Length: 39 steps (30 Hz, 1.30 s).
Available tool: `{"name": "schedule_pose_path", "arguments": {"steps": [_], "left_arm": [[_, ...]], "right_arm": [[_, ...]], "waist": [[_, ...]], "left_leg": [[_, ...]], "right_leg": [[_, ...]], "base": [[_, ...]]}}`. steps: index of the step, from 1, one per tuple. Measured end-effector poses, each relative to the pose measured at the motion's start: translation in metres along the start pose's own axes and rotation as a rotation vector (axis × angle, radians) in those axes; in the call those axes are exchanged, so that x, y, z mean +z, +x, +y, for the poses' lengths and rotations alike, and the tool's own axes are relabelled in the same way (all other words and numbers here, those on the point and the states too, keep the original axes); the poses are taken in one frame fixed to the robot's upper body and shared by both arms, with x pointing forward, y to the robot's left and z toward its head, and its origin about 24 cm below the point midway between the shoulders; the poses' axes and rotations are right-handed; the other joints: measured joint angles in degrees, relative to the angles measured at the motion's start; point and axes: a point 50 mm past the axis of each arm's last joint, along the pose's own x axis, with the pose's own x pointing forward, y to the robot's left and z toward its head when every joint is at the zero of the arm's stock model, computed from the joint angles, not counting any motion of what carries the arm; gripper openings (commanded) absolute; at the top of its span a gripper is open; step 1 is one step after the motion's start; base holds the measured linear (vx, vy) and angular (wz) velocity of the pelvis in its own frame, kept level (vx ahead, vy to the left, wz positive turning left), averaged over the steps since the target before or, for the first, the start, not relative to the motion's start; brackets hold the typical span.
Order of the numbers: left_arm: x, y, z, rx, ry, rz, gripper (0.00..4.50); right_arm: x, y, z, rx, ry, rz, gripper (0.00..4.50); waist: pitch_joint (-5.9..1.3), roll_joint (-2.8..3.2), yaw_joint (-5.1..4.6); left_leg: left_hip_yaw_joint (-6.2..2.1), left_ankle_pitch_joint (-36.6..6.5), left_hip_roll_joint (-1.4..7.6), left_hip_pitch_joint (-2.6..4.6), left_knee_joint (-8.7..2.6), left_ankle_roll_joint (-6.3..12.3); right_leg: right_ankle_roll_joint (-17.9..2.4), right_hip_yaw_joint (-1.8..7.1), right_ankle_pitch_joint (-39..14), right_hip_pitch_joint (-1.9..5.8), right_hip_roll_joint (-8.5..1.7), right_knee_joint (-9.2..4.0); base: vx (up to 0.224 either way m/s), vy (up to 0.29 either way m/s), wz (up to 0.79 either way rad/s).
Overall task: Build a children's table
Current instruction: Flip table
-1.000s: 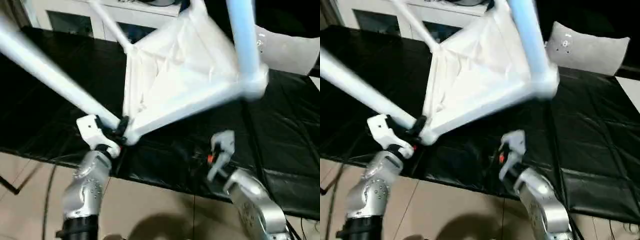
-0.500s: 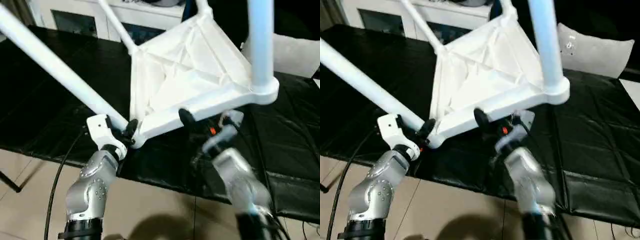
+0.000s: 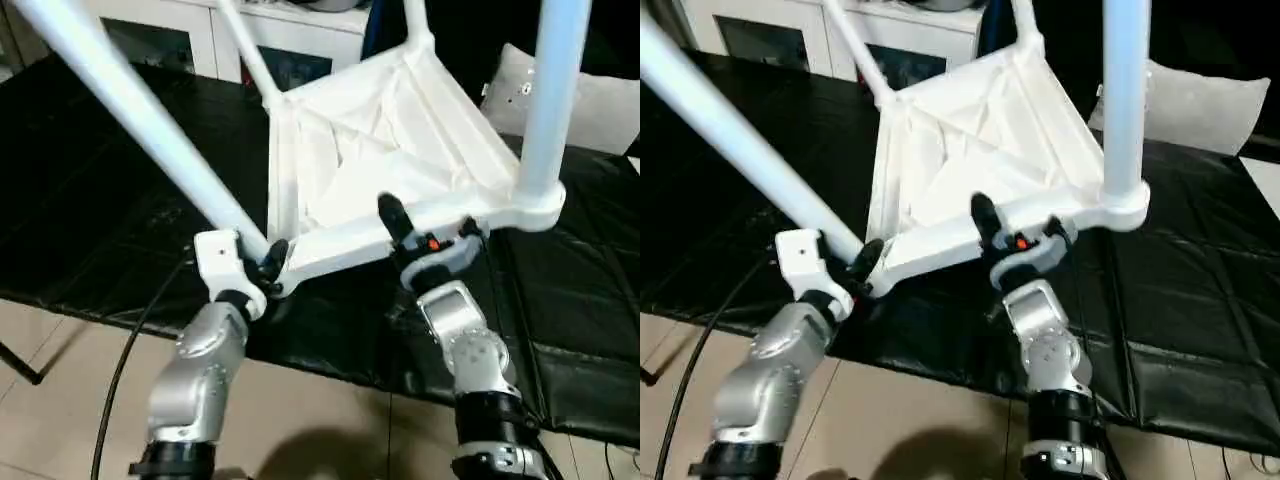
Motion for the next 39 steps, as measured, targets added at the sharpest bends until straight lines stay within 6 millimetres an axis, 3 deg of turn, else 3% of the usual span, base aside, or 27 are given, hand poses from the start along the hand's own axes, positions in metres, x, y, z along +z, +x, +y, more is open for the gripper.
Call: {"name": "schedule_pose_path", "arguments": {"steps": [8,10,18,21,30,35,39], "left_arm": [[-0.003,0.002,-0.007,-0.033,0.062,-0.004,2.09],[-0.003,0.002,-0.007,-0.035,0.065,-0.005,2.09],[-0.004,0.002,-0.007,-0.038,0.075,-0.015,2.09],[-0.004,0.001,-0.005,-0.068,0.047,-0.015,2.79],[-0.012,-0.006,0.009,-0.140,0.014,-0.005,3.45],[-0.016,-0.021,0.020,-0.221,0.034,0.008,3.84],[-0.030,-0.042,0.039,-0.223,0.069,0.082,4.20]], "right_arm": [[0.005,-0.001,-0.011,-0.074,0.129,-0.034,3.13],[0.005,-0.001,-0.011,-0.076,0.133,-0.034,3.13],[0.006,-0.002,-0.013,-0.088,0.131,-0.038,2.39],[0.006,-0.002,-0.012,-0.088,0.127,-0.042,2.12],[0.005,0.003,-0.006,-0.070,0.091,-0.036,1.94],[0.010,0.005,-0.003,-0.072,0.053,-0.066,1.93],[0.027,0.010,0.003,-0.092,0.002,-0.126,1.93]], "waist": [[0.08,0.13,0.14],[0.09,0.15,0.13],[0.13,0.20,0.12],[0.13,0.21,0.09],[0.19,0.29,-0.33],[0.20,0.30,-0.26],[0.27,0.37,-0.08]], "left_leg": [[0.02,0.0,-0.01,-0.08,-0.01,0.01],[0.02,0.0,-0.01,-0.12,-0.01,0.01],[0.03,0.0,-0.01,-0.17,-0.01,0.03],[0.03,0.0,-0.01,-0.18,-0.01,0.04],[0.08,0.1,0.01,-0.23,-0.01,0.01],[0.12,0.5,0.02,-0.75,0.00,0.34],[0.14,0.5,0.05,-0.88,0.00,0.26]], "right_leg": [[0.0,0.00,0.0,-0.06,-0.01,-0.01],[0.0,0.00,0.0,-0.11,-0.01,0.01],[0.0,0.00,0.0,-0.15,-0.01,0.02],[0.0,0.00,0.0,-0.18,-0.01,0.04],[-0.1,0.02,0.0,-0.34,0.00,0.11],[-0.2,0.02,0.1,-0.96,0.00,0.29],[-0.2,0.01,0.2,-1.12,0.01,0.51]], "base": [[0.000,0.000,0.00],[0.000,0.000,0.00],[0.000,0.000,0.00],[0.000,0.000,0.00],[0.000,0.000,0.00],[0.000,0.000,0.00],[0.000,0.000,0.00]]}}
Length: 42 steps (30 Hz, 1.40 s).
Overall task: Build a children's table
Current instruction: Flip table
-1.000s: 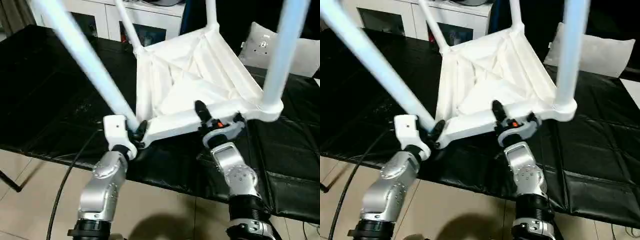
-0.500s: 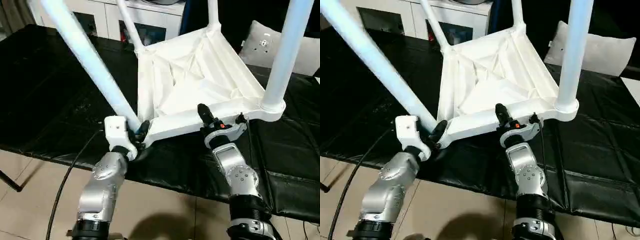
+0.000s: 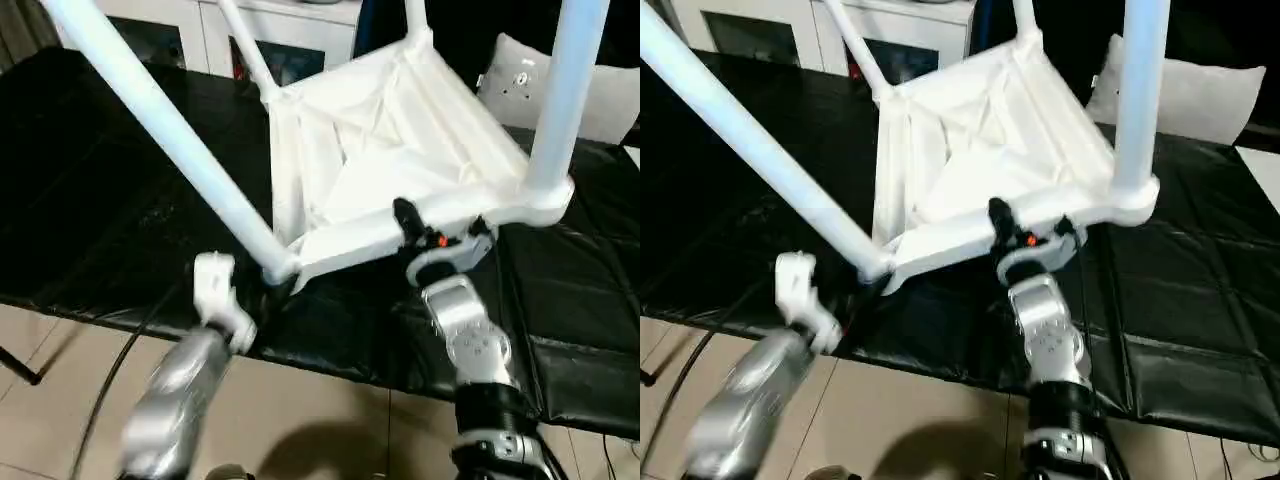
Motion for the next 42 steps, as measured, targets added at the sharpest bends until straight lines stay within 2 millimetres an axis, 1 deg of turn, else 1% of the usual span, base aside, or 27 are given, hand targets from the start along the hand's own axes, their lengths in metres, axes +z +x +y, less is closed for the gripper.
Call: {"name": "schedule_pose_path", "arguments": {"steps": [2,3,6,8,10,12,14,16,18,22,25,29,31,32,33,34,36,37,38,39,40,41,42], "left_arm": [[0.000,-0.008,0.004,-0.005,0.019,0.005,4.27],[0.000,-0.014,0.006,-0.009,0.031,0.008,4.43],[0.004,-0.025,0.005,-0.041,0.048,-0.005,4.48],[0.011,-0.027,-0.003,-0.105,0.088,-0.011,4.50],[0.023,-0.026,-0.016,-0.196,0.134,-0.030,4.50],[0.032,-0.022,-0.027,-0.268,0.169,-0.030,4.50],[0.039,-0.019,-0.033,-0.315,0.196,-0.023,4.50],[0.047,-0.018,-0.040,-0.367,0.215,-0.019,4.50],[0.054,-0.017,-0.047,-0.404,0.221,-0.035,4.50],[0.062,-0.016,-0.058,-0.460,0.243,-0.036,4.50],[0.067,-0.013,-0.060,-0.466,0.268,-0.022,4.50],[0.082,-0.006,-0.059,-0.432,0.342,-0.045,4.50],[0.093,-0.003,-0.058,-0.405,0.375,-0.076,4.50],[0.099,0.001,-0.058,-0.383,0.394,-0.093,4.50],[0.111,0.005,-0.056,-0.349,0.426,-0.132,4.50],[0.122,0.006,-0.055,-0.328,0.460,-0.169,4.50],[0.138,0.006,-0.054,-0.298,0.521,-0.226,4.50],[0.140,0.006,-0.054,-0.290,0.546,-0.231,4.50],[0.144,0.007,-0.053,-0.281,0.615,-0.215,4.50],[0.152,0.009,-0.052,-0.260,0.687,-0.212,4.50],[0.159,0.010,-0.051,-0.244,0.730,-0.221,4.50],[0.166,0.011,-0.053,-0.237,0.763,-0.240,4.50],[0.174,0.012,-0.057,-0.235,0.796,-0.265,4.50]], "right_arm": [[0.010,0.001,0.001,-0.011,-0.032,-0.033,1.93],[0.016,0.000,0.001,-0.017,-0.054,-0.052,1.93],[0.033,-0.001,0.001,-0.034,-0.133,-0.098,1.93],[0.042,-0.002,0.005,-0.045,-0.224,-0.123,1.93],[0.054,-0.004,0.010,-0.050,-0.343,-0.153,1.93],[0.062,-0.005,0.015,-0.066,-0.459,-0.172,1.93],[0.069,-0.006,0.020,-0.086,-0.534,-0.202,1.93],[0.077,-0.008,0.020,-0.125,-0.592,-0.231,1.93],[0.081,-0.010,0.020,-0.155,-0.625,-0.250,1.93],[0.089,-0.013,0.019,-0.205,-0.691,-0.292,1.93],[0.094,-0.016,0.022,-0.215,-0.766,-0.301,1.93],[0.098,-0.017,0.027,-0.215,-0.869,-0.280,1.93],[0.098,-0.017,0.029,-0.207,-0.910,-0.270,1.93],[0.097,-0.017,0.030,-0.207,-0.929,-0.263,1.93],[0.097,-0.016,0.031,-0.208,-0.946,-0.252,1.93],[0.096,-0.015,0.032,-0.210,-0.962,-0.244,1.93],[0.095,-0.014,0.033,-0.208,-0.982,-0.231,1.93],[0.095,-0.014,0.034,-0.207,-0.993,-0.227,1.93],[0.095,-0.013,0.035,-0.205,-1.013,-0.219,1.93],[0.094,-0.011,0.037,-0.196,-1.034,-0.201,1.93],[0.092,-0.010,0.039,-0.189,-1.048,-0.189,1.93],[0.092,-0.009,0.040,-0.183,-1.060,-0.180,1.93],[0.090,-0.008,0.041,-0.180,-1.071,-0.174,1.93]], "waist": [[0.03,0.05,0.30],[0.04,0.06,0.35],[0.09,0.14,0.48],[0.09,0.13,0.64],[0.07,0.36,0.87],[0.08,0.34,0.98],[0.07,0.32,0.99],[0.09,0.32,1.00],[0.08,0.32,0.83],[0.08,0.33,0.39],[0.08,0.32,-0.13],[0.08,0.31,-0.60],[0.05,0.23,-1.11],[0.10,0.16,-1.22],[0.09,0.01,-1.43],[0.06,-0.15,-1.48],[0.00,-0.26,-1.55],[0.01,-0.31,-1.55],[0.08,-0.55,-1.49],[0.14,-0.74,-1.52],[0.15,-0.80,-1.60],[0.13,-0.83,-1.62],[0.11,-0.99,-1.60]], "left_leg": [[0.03,0.0,0.00,0.01,0.01,-0.06],[0.04,0.0,-0.01,0.00,0.02,-0.07],[0.04,0.1,-0.03,-0.02,0.07,-0.10],[0.02,0.1,-0.01,0.00,0.08,-0.15],[0.05,0.2,-0.06,0.09,0.08,-0.18],[0.04,0.3,-0.02,0.15,0.08,-0.28],[0.03,0.4,0.00,0.19,0.08,-0.40],[0.02,0.4,-0.01,0.18,0.09,-0.46],[0.02,0.4,-0.03,0.21,0.10,-0.47],[0.02,0.5,-0.03,0.20,0.11,-0.50],[0.02,0.5,-0.04,0.15,0.13,-0.48],[0.02,0.6,-0.03,0.08,0.16,-0.48],[0.03,0.6,-0.03,0.08,0.16,-0.48],[0.02,0.6,-0.03,0.04,0.18,-0.49],[0.01,0.7,-0.01,0.05,0.18,-0.54],[-0.01,0.7,-0.01,0.05,0.19,-0.55],[-0.01,0.7,-0.03,0.05,0.22,-0.54],[0.00,0.7,-0.04,0.05,0.24,-0.54],[-0.03,0.7,-0.02,0.06,0.28,-0.54],[-0.05,0.7,0.01,0.06,0.41,-0.52],[-0.06,0.7,0.03,0.03,0.48,-0.51],[-0.07,0.7,0.02,0.02,0.54,-0.51],[-0.06,0.7,0.00,0.02,0.56,-0.50]], "right_leg": [[0.0,0.01,0.0,0.02,-0.03,0.04],[0.0,0.02,0.0,0.03,-0.04,0.05],[0.0,0.02,0.1,0.03,-0.08,0.08],[0.0,0.01,0.1,0.03,-0.06,0.17],[0.0,0.04,0.1,0.05,-0.11,0.30],[0.0,0.04,0.1,0.05,-0.07,0.42],[0.1,0.04,0.1,0.05,-0.03,0.46],[0.2,0.05,0.1,0.04,-0.03,0.46],[0.2,0.10,0.2,0.05,-0.03,0.46],[0.3,0.10,0.2,0.04,-0.02,0.46],[0.2,0.14,0.3,0.04,0.01,0.47],[0.3,0.22,0.3,0.05,0.07,0.50],[0.2,0.26,0.3,0.07,0.09,0.52],[0.3,0.25,0.3,0.06,0.09,0.54],[0.2,0.24,0.4,0.04,0.12,0.54],[0.2,0.22,0.4,0.05,0.12,0.54],[0.2,0.25,0.4,0.09,0.10,0.52],[0.2,0.27,0.4,0.10,0.08,0.52],[0.3,0.21,0.4,0.06,0.09,0.53],[0.2,0.13,0.5,-0.01,0.11,0.55],[0.2,0.13,0.5,-0.02,0.12,0.55],[0.2,0.14,0.6,-0.01,0.10,0.54],[0.3,0.17,0.6,0.00,0.06,0.54]], "base": [[0.000,0.000,0.00],[0.000,0.000,0.00],[0.000,0.000,0.00],[0.000,0.000,0.00],[0.000,0.000,0.00],[0.000,0.000,0.00],[0.000,0.000,0.00],[0.000,0.000,0.00],[0.000,0.000,0.00],[0.000,0.000,0.00],[0.000,0.000,0.00],[0.000,0.000,0.00],[0.000,0.000,0.00],[0.000,0.000,0.00],[0.000,0.000,0.00],[0.000,0.000,0.00],[0.000,0.000,0.00],[0.000,0.000,0.00],[0.000,0.000,0.00],[0.000,0.000,0.00],[0.000,0.000,0.00],[0.000,0.000,0.00],[0.000,0.000,0.00]]}}
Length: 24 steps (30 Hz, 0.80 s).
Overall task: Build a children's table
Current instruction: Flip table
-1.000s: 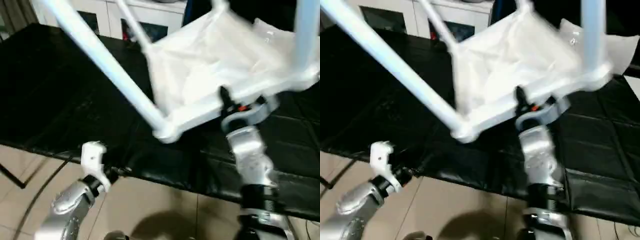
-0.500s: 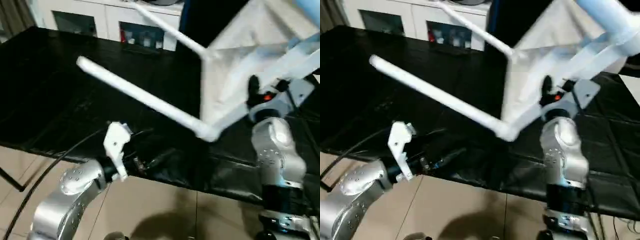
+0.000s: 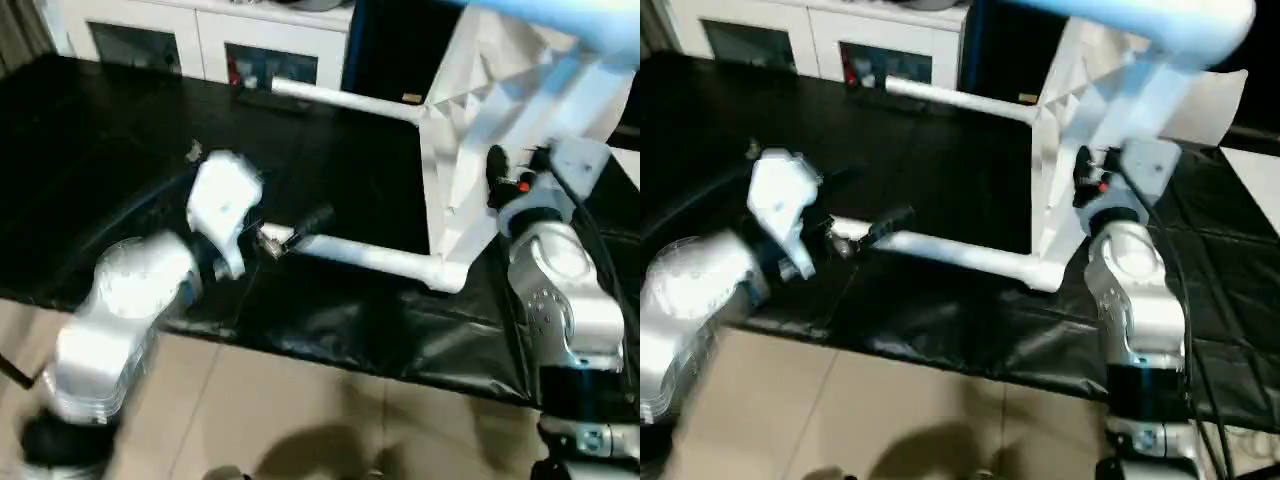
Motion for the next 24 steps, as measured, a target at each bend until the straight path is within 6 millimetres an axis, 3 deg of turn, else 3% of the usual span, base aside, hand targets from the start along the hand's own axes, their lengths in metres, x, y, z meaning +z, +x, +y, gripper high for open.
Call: {"name": "schedule_pose_path", "arguments": {"steps": [2,3,6,13,20,24], "left_arm": [[0.010,0.004,0.003,0.005,0.048,-0.032,4.50],[0.015,0.006,0.004,0.003,0.086,-0.048,4.50],[0.030,0.015,0.010,0.002,0.235,-0.083,4.50],[0.065,0.026,0.016,0.029,0.527,-0.252,4.50],[0.069,0.032,0.047,0.234,0.690,-0.254,4.50],[0.084,0.035,0.058,0.304,0.765,-0.302,4.50]], "right_arm": [[0.000,0.001,0.002,0.006,-0.008,0.006,1.93],[0.000,0.001,0.002,0.008,-0.013,0.012,2.47],[-0.001,0.002,0.003,0.020,-0.037,0.031,2.65],[-0.017,0.002,0.000,-0.005,-0.079,0.098,3.17],[-0.031,0.001,-0.003,-0.014,-0.105,0.138,3.17],[-0.043,0.003,0.000,-0.011,-0.117,0.174,2.86]], "waist": [[0.01,-0.35,0.04],[0.03,-0.53,0.02],[0.02,-1.08,-0.03],[0.03,-1.11,-0.02],[0.03,-1.10,0.17],[0.03,-1.10,0.18]], "left_leg": [[0.00,0.0,0.00,0.01,0.02,0.00],[0.00,0.0,0.00,0.01,0.03,0.00],[-0.02,0.0,0.04,0.01,0.05,-0.01],[-0.03,0.1,0.04,0.02,0.07,-0.09],[-0.07,0.1,0.04,-0.01,0.12,-0.14],[-0.08,0.1,0.03,-0.01,0.16,-0.14]], "right_leg": [[0.0,0.00,0.0,0.00,-0.01,0.00],[-0.1,0.01,0.1,0.00,-0.01,0.00],[0.0,0.00,0.1,0.01,0.03,0.01],[-0.1,0.01,0.2,0.01,0.02,0.02],[-0.1,-0.01,0.3,0.01,0.01,0.04],[-0.1,-0.01,0.4,0.02,-0.01,0.03]], "base": [[0.000,0.000,0.00],[0.000,0.000,0.00],[0.000,0.000,0.00],[0.000,0.000,0.00],[0.000,0.000,0.00],[0.000,0.000,0.00]]}}
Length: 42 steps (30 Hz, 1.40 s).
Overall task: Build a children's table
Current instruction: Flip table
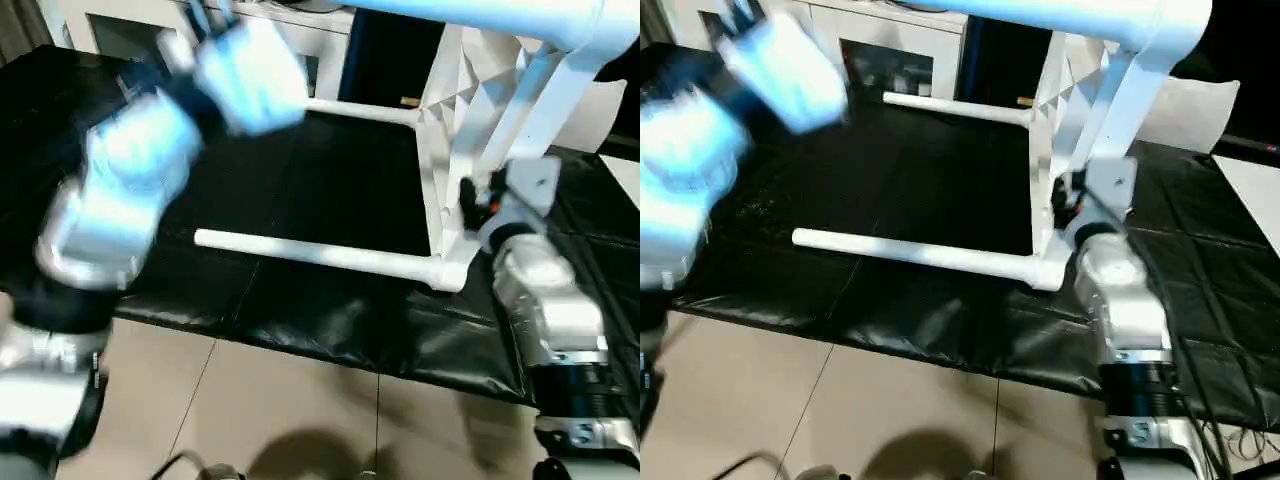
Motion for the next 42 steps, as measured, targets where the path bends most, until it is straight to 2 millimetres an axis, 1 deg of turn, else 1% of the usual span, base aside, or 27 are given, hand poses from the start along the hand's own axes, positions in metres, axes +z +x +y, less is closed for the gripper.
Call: {"name": "schedule_pose_path", "arguments": {"steps": [1,5,6,7,12,13,15,16,18,19,21,22,23,24,26,28,29,30,31,33,35,36,38,39,40,42], "left_arm": [[0.000,0.001,0.000,-0.002,0.008,-0.004,4.50],[-0.007,0.005,-0.001,-0.009,0.034,0.004,4.50],[-0.012,0.009,-0.001,-0.020,0.043,0.023,4.50],[-0.015,0.010,-0.002,-0.025,0.048,0.037,4.50],[-0.032,0.013,-0.004,-0.014,0.051,0.112,4.50],[-0.035,0.014,-0.004,-0.011,0.049,0.127,4.32],[-0.042,0.014,-0.006,-0.018,0.039,0.153,4.14],[-0.044,0.015,-0.007,-0.023,0.031,0.164,4.14],[-0.044,0.019,-0.004,-0.021,0.033,0.164,4.08],[-0.046,0.021,-0.002,-0.020,0.033,0.169,3.78],[-0.047,0.023,0.000,-0.028,0.034,0.174,3.71],[-0.046,0.023,0.000,-0.031,0.031,0.170,3.72],[-0.044,0.024,0.000,-0.038,0.022,0.161,3.51],[-0.042,0.025,0.000,-0.048,0.010,0.151,3.51],[-0.039,0.026,0.000,-0.050,0.000,0.140,3.26],[-0.036,0.027,0.002,-0.044,-0.013,0.131,3.22],[-0.036,0.027,0.002,-0.039,-0.024,0.132,3.07],[-0.037,0.026,0.003,-0.040,-0.041,0.135,3.07],[-0.036,0.026,0.004,-0.041,-0.049,0.134,2.86],[-0.034,0.025,0.005,-0.044,-0.103,0.131,2.78],[-0.033,0.023,0.006,-0.046,-0.147,0.130,2.58],[-0.033,0.020,0.003,-0.044,-0.214,0.131,2.47],[-0.033,0.017,0.000,-0.045,-0.253,0.136,2.38],[-0.033,0.014,-0.001,-0.042,-0.285,0.141,2.38],[-0.033,0.013,-0.002,-0.044,-0.310,0.142,2.23],[-0.033,0.010,-0.006,-0.054,-0.368,0.150,2.18]], "right_arm": [[-0.002,0.001,0.000,0.000,-0.003,0.008,2.69],[-0.011,0.003,0.005,0.007,-0.005,0.037,2.37],[-0.010,0.003,0.005,0.009,-0.009,0.035,2.37],[-0.010,0.003,0.006,0.013,-0.010,0.034,2.17],[-0.008,0.004,0.006,0.037,-0.028,0.027,2.00],[-0.008,0.004,0.005,0.041,-0.040,0.026,2.00],[-0.007,0.004,0.003,0.056,-0.057,0.024,2.00],[-0.006,0.004,0.002,0.060,-0.065,0.023,2.00],[-0.003,0.005,-0.001,0.064,-0.084,0.016,2.00],[-0.001,0.006,-0.003,0.066,-0.093,0.013,2.00],[0.004,0.007,-0.007,0.074,-0.118,0.004,2.00],[0.006,0.008,-0.009,0.075,-0.131,0.003,2.00],[0.009,0.009,-0.015,0.074,-0.153,0.004,2.00],[0.015,0.010,-0.022,0.075,-0.178,-0.002,2.00],[0.027,0.012,-0.028,0.076,-0.217,-0.025,2.00],[0.038,0.014,-0.033,0.087,-0.261,-0.045,2.00],[0.044,0.015,-0.036,0.089,-0.280,-0.053,2.00],[0.052,0.017,-0.042,0.100,-0.318,-0.059,2.00],[0.060,0.019,-0.048,0.103,-0.340,-0.063,2.00],[0.080,0.021,-0.061,0.118,-0.414,-0.074,2.00],[0.095,0.021,-0.069,0.123,-0.465,-0.089,2.01],[0.107,0.022,-0.073,0.138,-0.505,-0.088,2.01],[0.123,0.021,-0.083,0.142,-0.555,-0.088,2.01],[0.135,0.022,-0.087,0.150,-0.588,-0.092,2.01],[0.144,0.021,-0.091,0.154,-0.617,-0.089,2.01],[0.161,0.019,-0.098,0.163,-0.673,-0.087,2.01]], "waist": [[0.00,0.00,0.05],[0.00,0.00,0.13],[0.00,0.00,0.22],[0.01,0.01,0.20],[0.03,0.05,0.23],[0.05,0.08,0.29],[0.12,0.19,0.26],[0.16,0.25,0.27],[0.22,0.37,0.40],[0.26,0.50,0.46],[0.55,0.94,0.52],[0.62,1.05,0.60],[0.69,1.23,0.87],[0.76,1.45,1.20],[0.80,1.72,1.38],[0.79,1.74,1.49],[0.80,1.77,1.49],[0.82,1.83,1.56],[0.82,1.86,1.63],[0.82,1.95,1.83],[0.82,1.93,2.11],[0.81,1.95,2.12],[0.82,1.89,2.30],[0.80,1.89,2.34],[0.80,1.87,2.48],[0.79,1.77,2.79]], "left_leg": [[0.00,0.0,0.00,0.01,0.00,0.00],[0.00,0.0,0.01,-0.01,0.00,0.00],[0.00,0.0,0.01,-0.02,0.01,-0.01],[0.00,0.0,0.01,0.00,0.01,-0.02],[0.00,0.1,0.01,-0.04,0.00,-0.11],[0.01,0.1,0.00,-0.06,-0.01,-0.11],[0.02,0.1,0.00,-0.06,-0.01,-0.11],[0.02,0.1,0.00,-0.09,-0.02,-0.11],[0.03,0.1,0.00,-0.19,-0.03,-0.12],[0.06,0.1,0.00,-0.18,-0.04,-0.12],[0.09,0.2,-0.02,-0.18,-0.04,0.02],[0.11,0.2,-0.02,-0.19,-0.05,0.04],[0.13,0.2,-0.04,-0.20,-0.07,0.05],[0.19,0.2,-0.05,-0.20,-0.08,0.06],[0.26,0.2,-0.07,-0.30,-0.12,0.16],[0.26,0.3,-0.07,-0.31,-0.14,0.24],[0.27,0.3,-0.10,-0.37,-0.14,0.30],[0.28,0.4,-0.12,-0.39,-0.13,0.39],[0.30,0.4,-0.13,-0.39,-0.14,0.45],[0.31,0.5,-0.13,-0.37,-0.11,0.50],[0.32,0.5,-0.11,-0.26,-0.11,0.50],[0.33,0.5,-0.13,-0.23,0.00,0.51],[0.34,0.5,-0.11,-0.25,0.05,0.65],[0.33,0.5,-0.11,-0.27,0.15,0.66],[0.32,0.6,-0.11,-0.26,0.16,0.71],[0.30,0.6,-0.09,-0.28,0.27,0.75]], "right_leg": [[0.0,-0.01,0.0,0.00,0.00,0.00],[-0.3,-0.02,0.2,-0.01,0.00,0.01],[-0.3,-0.03,0.2,-0.02,0.00,0.01],[-0.3,-0.02,0.2,-0.03,0.00,0.01],[-0.3,-0.03,0.2,-0.07,0.00,0.01],[-0.3,-0.02,0.3,-0.09,-0.01,0.00],[-0.3,-0.01,0.3,-0.13,-0.01,0.00],[-0.3,-0.01,0.3,-0.17,-0.01,0.00],[-0.4,-0.01,0.3,-0.29,-0.01,0.02],[-0.4,0.01,0.3,-0.29,0.00,0.01],[-0.4,0.05,0.3,-0.31,-0.01,0.01],[-0.4,0.06,0.3,-0.33,-0.02,0.01],[-0.4,0.08,0.3,-0.35,-0.03,0.01],[-0.4,0.13,0.2,-0.39,-0.04,0.02],[-0.4,0.20,0.2,-0.57,-0.05,0.08],[-0.4,0.21,0.2,-0.70,-0.04,0.28],[-0.4,0.26,0.2,-0.81,-0.05,0.37],[-0.4,0.29,0.2,-0.86,-0.06,0.47],[-0.4,0.30,0.2,-0.88,-0.08,0.50],[-0.4,0.30,0.2,-0.85,-0.11,0.60],[-0.4,0.28,0.1,-0.74,-0.11,0.65],[-0.4,0.31,0.1,-0.75,-0.14,0.73],[-0.4,0.24,0.1,-0.72,-0.20,0.79],[-0.4,0.25,0.1,-0.71,-0.19,0.86],[-0.4,0.23,0.1,-0.69,-0.20,0.86],[-0.2,0.19,0.0,-0.65,-0.20,0.86]], "base": [[0.000,0.000,0.00],[0.000,0.000,0.00],[0.000,0.000,0.00],[0.000,0.000,0.00],[0.000,0.000,0.00],[0.000,0.000,0.00],[0.000,0.000,0.00],[0.000,0.000,0.00],[0.000,0.000,0.00],[0.000,0.000,0.00],[0.000,0.000,0.00],[0.000,0.000,0.00],[0.000,0.000,0.00],[0.000,0.000,0.00],[0.000,0.000,0.00],[0.000,0.000,0.00],[0.000,0.000,0.00],[0.000,0.000,0.00],[0.000,0.000,0.00],[0.000,0.000,0.00],[0.000,0.000,0.00],[0.000,0.000,0.00],[0.000,0.000,0.00],[0.000,0.000,0.00],[0.000,0.000,0.00],[0.000,0.000,0.00]]}}
